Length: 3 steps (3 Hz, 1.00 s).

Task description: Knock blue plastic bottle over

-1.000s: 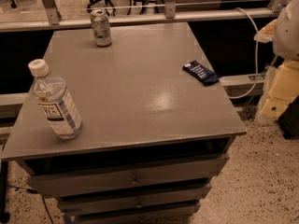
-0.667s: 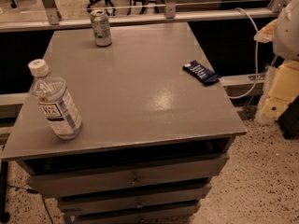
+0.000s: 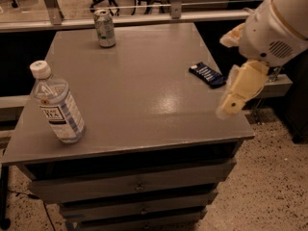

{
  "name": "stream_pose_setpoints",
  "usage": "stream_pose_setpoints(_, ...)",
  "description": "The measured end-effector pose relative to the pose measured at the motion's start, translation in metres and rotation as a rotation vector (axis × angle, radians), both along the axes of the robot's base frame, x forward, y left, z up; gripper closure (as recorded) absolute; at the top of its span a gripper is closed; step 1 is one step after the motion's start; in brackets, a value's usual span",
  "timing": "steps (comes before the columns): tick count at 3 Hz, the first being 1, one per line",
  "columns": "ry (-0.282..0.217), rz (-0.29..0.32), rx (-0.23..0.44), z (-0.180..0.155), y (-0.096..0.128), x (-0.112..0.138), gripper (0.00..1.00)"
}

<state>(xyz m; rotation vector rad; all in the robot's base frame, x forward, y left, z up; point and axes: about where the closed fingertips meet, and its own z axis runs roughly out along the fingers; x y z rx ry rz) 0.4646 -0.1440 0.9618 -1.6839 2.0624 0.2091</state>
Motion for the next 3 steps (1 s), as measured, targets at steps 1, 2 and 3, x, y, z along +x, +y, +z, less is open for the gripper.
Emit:
stream_pose_setpoints(1,0.005,0.120,0.213,-0.010,0.080,0.019,0.00)
stream_pose_setpoints(2,0.011,0.223,0.407,-0.016,0.155,0.030,0.00)
stream_pose_setpoints(3,0.011,0.297,0.589,-0.021,0.220,0.031,0.00)
